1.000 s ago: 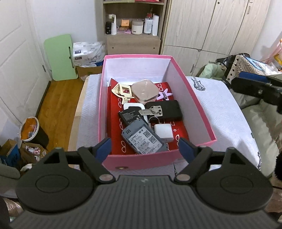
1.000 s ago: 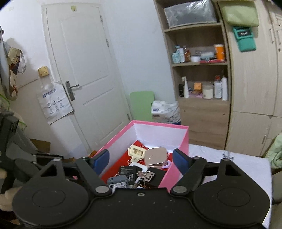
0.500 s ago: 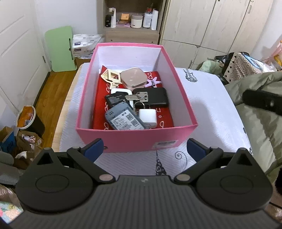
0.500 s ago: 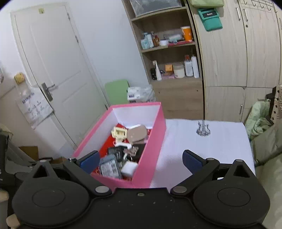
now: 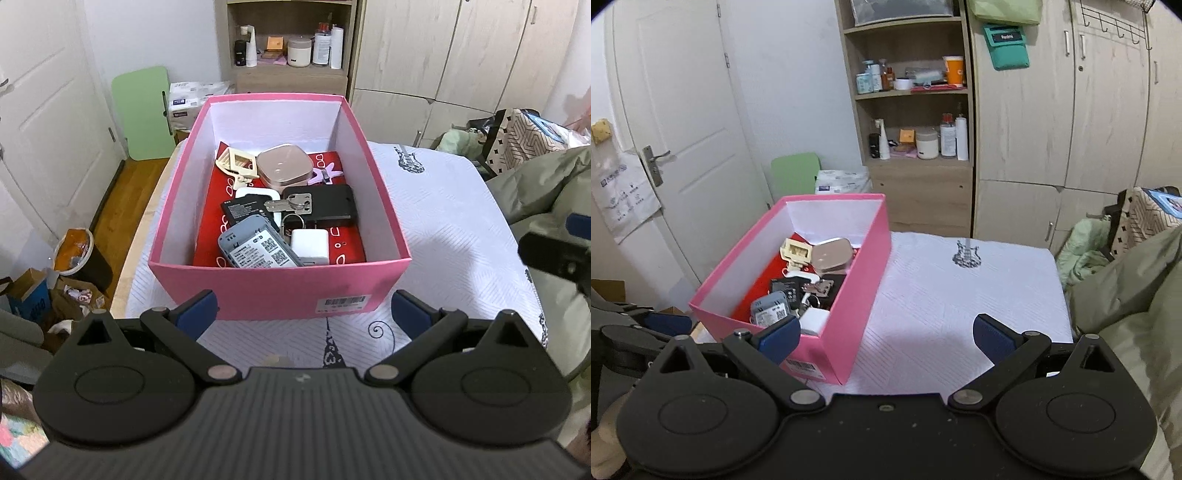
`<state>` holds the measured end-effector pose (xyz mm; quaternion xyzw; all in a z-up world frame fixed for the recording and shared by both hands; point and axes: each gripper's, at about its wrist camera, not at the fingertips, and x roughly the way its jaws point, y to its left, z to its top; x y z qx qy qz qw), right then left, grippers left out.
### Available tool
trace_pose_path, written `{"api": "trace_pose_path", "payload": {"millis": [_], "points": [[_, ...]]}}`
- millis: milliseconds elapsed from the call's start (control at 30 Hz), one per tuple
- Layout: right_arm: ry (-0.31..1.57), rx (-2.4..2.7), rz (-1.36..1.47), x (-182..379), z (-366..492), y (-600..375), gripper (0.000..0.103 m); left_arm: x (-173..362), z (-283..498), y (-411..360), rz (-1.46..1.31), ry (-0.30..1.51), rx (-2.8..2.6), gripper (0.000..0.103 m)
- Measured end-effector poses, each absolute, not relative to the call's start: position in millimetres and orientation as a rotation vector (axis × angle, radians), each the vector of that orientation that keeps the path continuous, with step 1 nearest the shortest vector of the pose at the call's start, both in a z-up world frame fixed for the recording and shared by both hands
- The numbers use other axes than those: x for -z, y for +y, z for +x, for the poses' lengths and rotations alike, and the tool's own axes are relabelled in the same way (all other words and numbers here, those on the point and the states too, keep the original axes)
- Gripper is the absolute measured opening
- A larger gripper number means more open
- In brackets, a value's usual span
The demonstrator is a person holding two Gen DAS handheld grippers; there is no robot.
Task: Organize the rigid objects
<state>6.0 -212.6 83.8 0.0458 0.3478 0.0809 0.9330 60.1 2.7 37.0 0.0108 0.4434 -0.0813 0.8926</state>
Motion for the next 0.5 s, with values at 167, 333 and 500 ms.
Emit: {"api": "trace_pose_path", "payload": {"millis": [167,333,500], "points": [[0.723,-0.127,0.093,-78.5,9.5,-215.0,0.101,-38.0,59.1,-3.6,0.038,0.915,0.141,0.102],[0.738,-0.091,0.086,-72.6,10.1,-217.8,0.101,-40.8,56.4,-6.9,0.048,0.902,0.115,0.102],[0.7,-0.066,0.081,-77.7,-2.8,-221.1,0.101,-43.2,56.0,-8.0,0.054,0.893,0.099,0.103]]}}
